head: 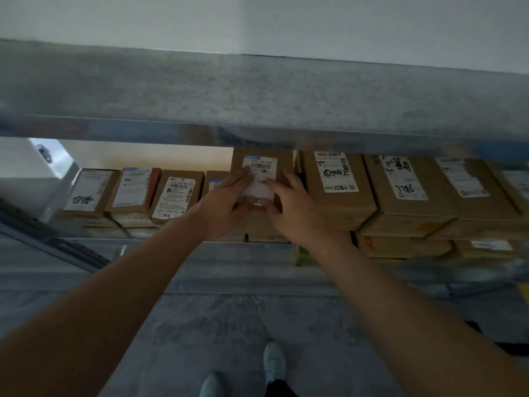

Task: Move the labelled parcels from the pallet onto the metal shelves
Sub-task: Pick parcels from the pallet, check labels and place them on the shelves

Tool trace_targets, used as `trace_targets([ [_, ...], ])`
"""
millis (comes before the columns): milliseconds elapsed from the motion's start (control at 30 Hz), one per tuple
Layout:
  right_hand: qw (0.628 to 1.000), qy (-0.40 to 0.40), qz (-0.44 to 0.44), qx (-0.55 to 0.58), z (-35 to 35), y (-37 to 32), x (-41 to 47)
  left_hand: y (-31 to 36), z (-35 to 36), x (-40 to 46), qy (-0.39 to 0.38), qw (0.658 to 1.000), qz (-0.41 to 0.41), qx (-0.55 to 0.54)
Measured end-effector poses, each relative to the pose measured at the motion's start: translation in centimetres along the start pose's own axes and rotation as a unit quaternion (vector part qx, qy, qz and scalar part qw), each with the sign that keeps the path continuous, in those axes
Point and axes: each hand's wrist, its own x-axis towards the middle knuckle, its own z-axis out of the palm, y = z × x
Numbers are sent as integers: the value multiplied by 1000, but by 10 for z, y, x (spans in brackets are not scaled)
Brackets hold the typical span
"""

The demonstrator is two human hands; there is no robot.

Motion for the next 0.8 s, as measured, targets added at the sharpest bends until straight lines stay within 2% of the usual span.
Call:
trace_targets([
  [500, 998, 60, -23, 0, 5, -50, -49, -10, -26, -51, 27, 996, 88, 22],
  [800, 995, 96, 4, 12, 8, -83, -102, -4, -42, -89, 10, 991, 132, 36],
])
